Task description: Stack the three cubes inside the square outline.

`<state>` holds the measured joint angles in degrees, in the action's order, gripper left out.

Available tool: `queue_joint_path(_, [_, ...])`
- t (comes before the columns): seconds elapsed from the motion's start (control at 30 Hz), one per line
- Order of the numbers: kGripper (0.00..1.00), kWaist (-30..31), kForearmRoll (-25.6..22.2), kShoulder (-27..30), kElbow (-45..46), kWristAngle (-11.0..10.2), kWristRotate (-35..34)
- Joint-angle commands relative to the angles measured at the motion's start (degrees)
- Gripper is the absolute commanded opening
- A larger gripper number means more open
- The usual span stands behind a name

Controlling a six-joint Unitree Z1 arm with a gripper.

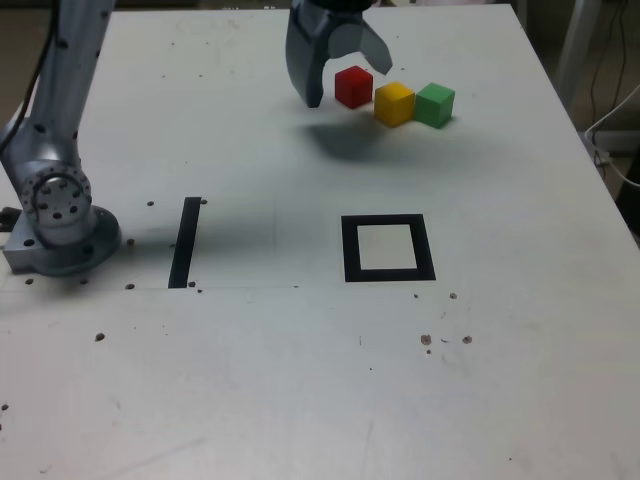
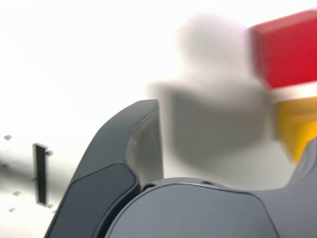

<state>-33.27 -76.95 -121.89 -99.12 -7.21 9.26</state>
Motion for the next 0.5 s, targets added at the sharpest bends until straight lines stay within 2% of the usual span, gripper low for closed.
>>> queue_joint_path(0.0, [0.99, -0.8, -1.25, -2.22, -3.31, 0.04, 0.5])
queue_joint_path(0.47, [0.96, -3.22, -6.25, -10.72, -14.48, 0.91, 1.77])
